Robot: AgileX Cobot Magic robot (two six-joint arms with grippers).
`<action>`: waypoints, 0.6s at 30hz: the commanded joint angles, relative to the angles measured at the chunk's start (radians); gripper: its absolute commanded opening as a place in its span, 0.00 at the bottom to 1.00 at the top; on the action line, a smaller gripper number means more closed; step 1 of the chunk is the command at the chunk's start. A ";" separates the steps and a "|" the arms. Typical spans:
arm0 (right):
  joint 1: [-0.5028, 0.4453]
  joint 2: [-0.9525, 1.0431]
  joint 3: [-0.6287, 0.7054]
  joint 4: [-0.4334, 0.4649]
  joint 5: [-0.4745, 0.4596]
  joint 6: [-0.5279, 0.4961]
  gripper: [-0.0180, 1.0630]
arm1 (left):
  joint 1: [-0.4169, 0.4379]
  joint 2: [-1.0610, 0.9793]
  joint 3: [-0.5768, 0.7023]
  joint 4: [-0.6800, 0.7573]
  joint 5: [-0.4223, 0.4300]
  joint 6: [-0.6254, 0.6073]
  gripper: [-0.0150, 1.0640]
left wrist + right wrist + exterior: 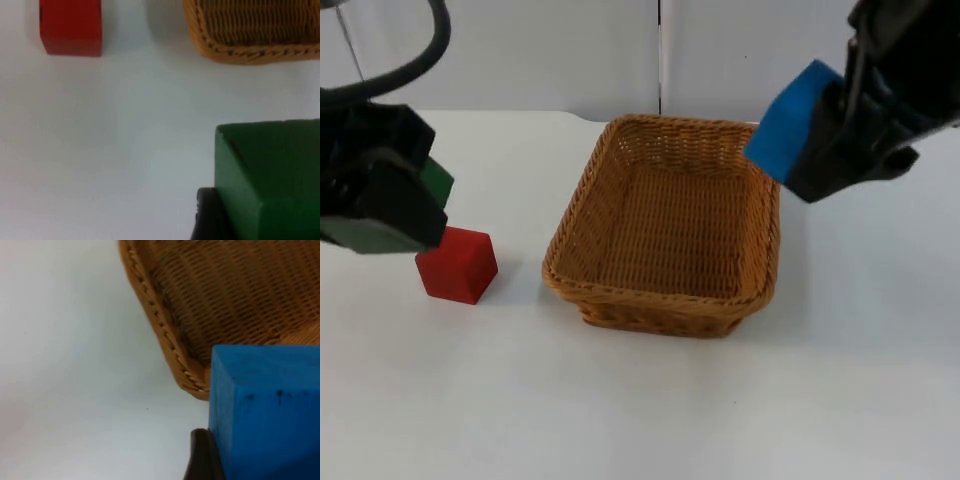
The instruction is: Pick up one cube with each hand and place exactly two cubes into the same basket, leaving the remaining cube outside.
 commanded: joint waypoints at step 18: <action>-0.085 0.248 -0.237 0.053 0.060 0.040 0.01 | -0.191 0.214 -0.011 -0.012 -0.307 -0.005 0.01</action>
